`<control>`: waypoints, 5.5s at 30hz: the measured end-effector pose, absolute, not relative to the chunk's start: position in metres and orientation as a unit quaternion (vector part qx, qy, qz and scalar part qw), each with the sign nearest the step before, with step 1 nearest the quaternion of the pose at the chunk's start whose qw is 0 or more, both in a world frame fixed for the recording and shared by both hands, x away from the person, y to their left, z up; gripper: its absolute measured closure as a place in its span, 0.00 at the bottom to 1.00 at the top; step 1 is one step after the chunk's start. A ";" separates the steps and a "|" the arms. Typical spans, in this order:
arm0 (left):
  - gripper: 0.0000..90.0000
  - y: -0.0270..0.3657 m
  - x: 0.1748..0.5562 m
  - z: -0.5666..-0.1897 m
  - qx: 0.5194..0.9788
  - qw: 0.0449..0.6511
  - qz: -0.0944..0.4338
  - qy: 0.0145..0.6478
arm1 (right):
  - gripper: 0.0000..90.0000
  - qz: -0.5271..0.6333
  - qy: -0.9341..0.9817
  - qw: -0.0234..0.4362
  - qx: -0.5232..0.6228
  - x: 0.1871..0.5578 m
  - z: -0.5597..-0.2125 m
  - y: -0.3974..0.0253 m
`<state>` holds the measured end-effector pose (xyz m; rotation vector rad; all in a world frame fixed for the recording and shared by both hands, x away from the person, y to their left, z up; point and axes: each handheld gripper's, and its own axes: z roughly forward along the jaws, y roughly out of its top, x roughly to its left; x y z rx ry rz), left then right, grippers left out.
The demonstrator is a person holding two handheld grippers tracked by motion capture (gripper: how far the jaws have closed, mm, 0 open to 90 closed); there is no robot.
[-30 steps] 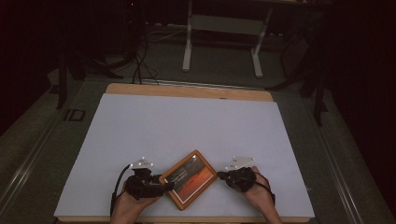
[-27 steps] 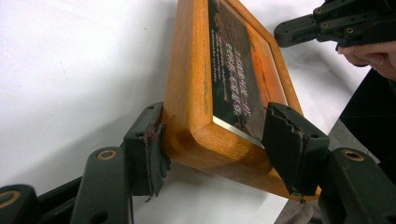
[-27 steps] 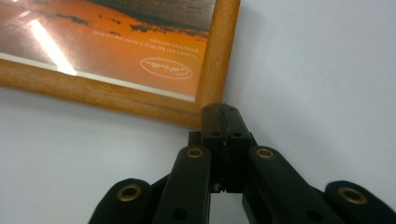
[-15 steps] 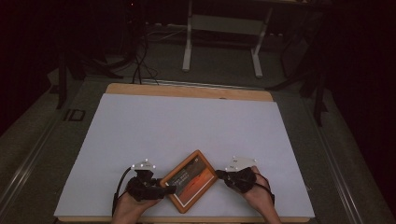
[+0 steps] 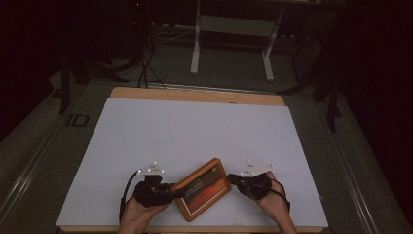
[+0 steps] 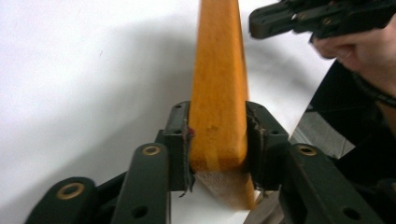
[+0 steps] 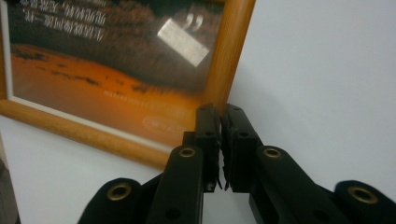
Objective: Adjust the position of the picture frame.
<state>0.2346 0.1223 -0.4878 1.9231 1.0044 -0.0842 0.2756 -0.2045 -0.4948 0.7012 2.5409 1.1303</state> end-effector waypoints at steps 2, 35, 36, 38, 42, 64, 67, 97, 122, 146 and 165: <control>0.76 0.116 0.238 -0.477 0.796 0.459 -0.021 0.394 | 0.94 0.397 0.873 0.142 0.246 0.276 -0.489 -0.209; 0.76 0.080 0.300 -0.394 0.848 0.438 0.050 0.293 | 0.78 0.434 0.844 0.163 0.269 0.285 -0.462 -0.226; 0.76 0.078 0.301 -0.393 0.850 0.436 0.048 0.291 | 0.77 0.437 0.844 0.164 0.264 0.285 -0.459 -0.225; 0.76 0.071 0.303 -0.391 0.856 0.430 0.051 0.282 | 0.75 0.441 0.844 0.164 0.256 0.289 -0.454 -0.221; 0.76 0.056 0.306 -0.387 0.867 0.422 0.058 0.260 | 0.69 0.434 0.853 0.165 0.238 0.296 -0.450 -0.215; 0.70 0.028 0.317 -0.388 0.888 0.408 0.068 0.199 | 0.48 0.450 0.872 0.117 0.151 0.321 -0.437 -0.183; 0.67 0.030 0.316 -0.388 0.885 0.411 0.074 0.204 | 0.52 0.449 0.874 0.119 0.145 0.320 -0.437 -0.180; 0.48 0.132 0.297 -0.416 0.806 0.505 0.105 0.292 | 0.76 0.436 0.882 0.144 0.104 0.308 -0.439 -0.181; 0.56 0.103 0.304 -0.491 0.813 0.503 0.054 0.289 | 0.76 0.460 0.865 0.158 0.125 0.296 -0.454 -0.207; 0.75 0.096 0.302 -0.480 0.805 0.518 0.070 0.283 | 0.76 0.459 0.861 0.136 0.172 0.300 -0.468 -0.227; 0.76 0.119 0.299 -0.472 0.772 0.547 0.078 0.314 | 0.75 0.470 0.852 0.090 0.212 0.308 -0.485 -0.202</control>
